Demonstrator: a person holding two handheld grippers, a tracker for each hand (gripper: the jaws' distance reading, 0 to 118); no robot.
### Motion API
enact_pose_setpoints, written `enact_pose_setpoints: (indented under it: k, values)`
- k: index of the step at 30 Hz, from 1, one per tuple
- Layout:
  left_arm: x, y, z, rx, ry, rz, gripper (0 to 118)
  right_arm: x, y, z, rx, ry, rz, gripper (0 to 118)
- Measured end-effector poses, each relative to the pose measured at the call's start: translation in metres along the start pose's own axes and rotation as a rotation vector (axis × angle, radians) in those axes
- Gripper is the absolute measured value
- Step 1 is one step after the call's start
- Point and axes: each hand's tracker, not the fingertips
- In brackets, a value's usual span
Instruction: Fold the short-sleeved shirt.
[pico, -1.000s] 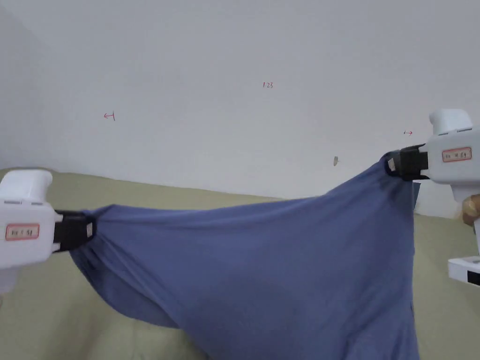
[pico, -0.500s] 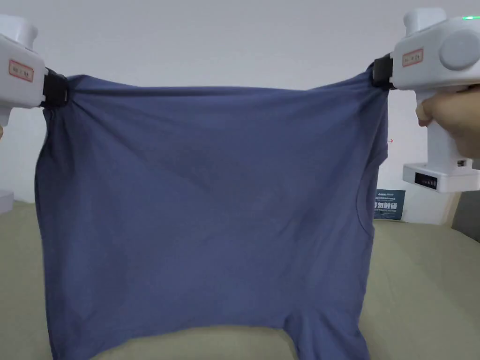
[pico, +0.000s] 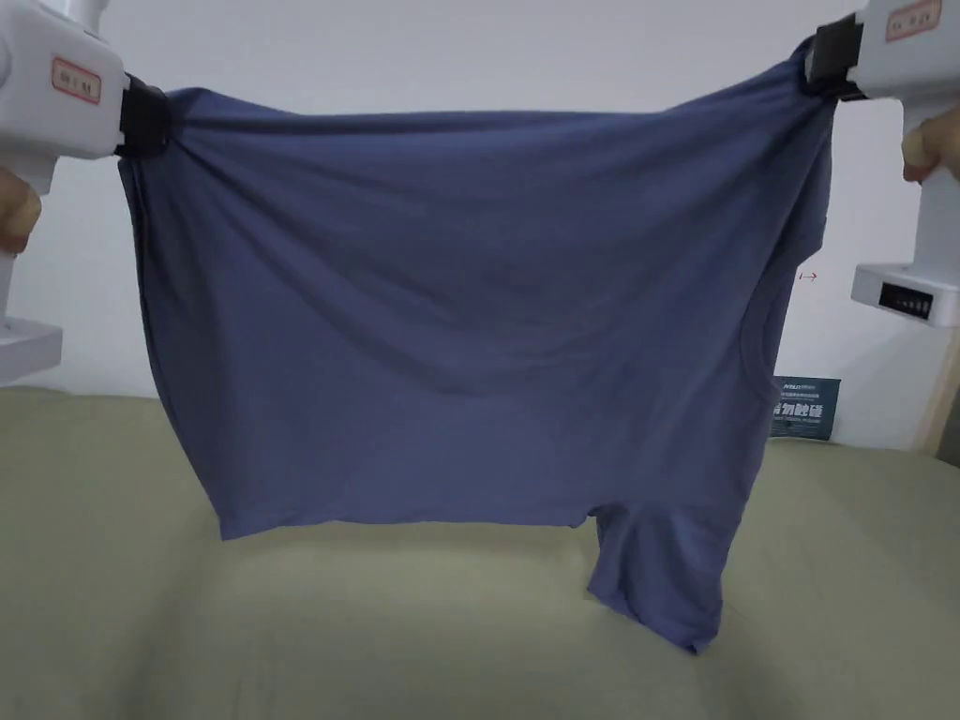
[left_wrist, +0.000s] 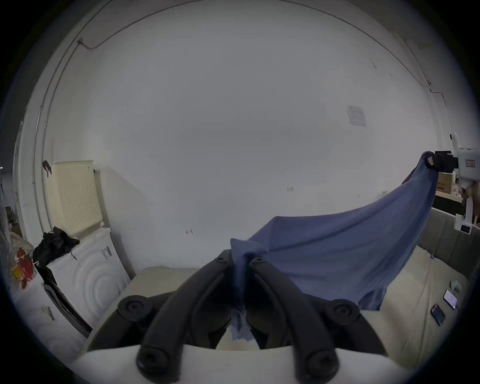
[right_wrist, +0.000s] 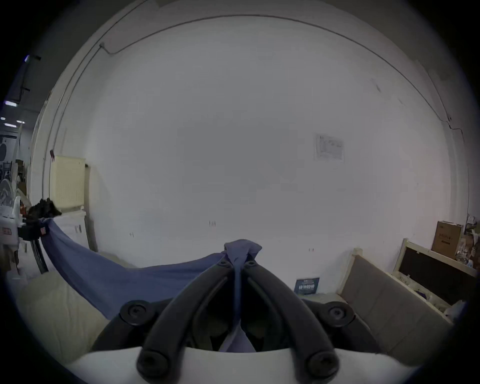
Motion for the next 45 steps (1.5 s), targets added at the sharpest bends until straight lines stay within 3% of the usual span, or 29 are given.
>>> enact_pose_setpoints:
  k: [3,7,17,28,34,37,45]
  values:
    - [0.006,-0.031,0.008,-0.025,-0.022,0.005,10,0.003,-0.03,0.015,-0.034,0.023,-0.013,3]
    - [0.007,-0.078,0.017,-0.111,-0.076,0.056,10,0.001,-0.078,0.04,-0.113,0.041,0.03,3]
    - [0.028,-0.192,0.076,-0.246,-0.15,0.1,10,-0.002,-0.2,0.101,-0.412,0.067,-0.109,3]
    - [0.047,-0.326,0.182,-0.414,-0.242,0.136,10,-0.002,-0.332,0.244,-0.461,0.082,-0.181,3]
    - [0.055,-0.363,0.221,-0.473,-0.267,0.097,10,-0.008,-0.373,0.308,-0.511,0.084,-0.191,3]
    - [0.054,-0.374,0.232,-0.49,-0.275,0.073,10,-0.007,-0.388,0.328,-0.551,0.088,-0.232,3]
    - [0.046,-0.395,0.243,-0.528,-0.302,0.047,10,-0.006,-0.43,0.347,-0.657,0.086,-0.266,3]
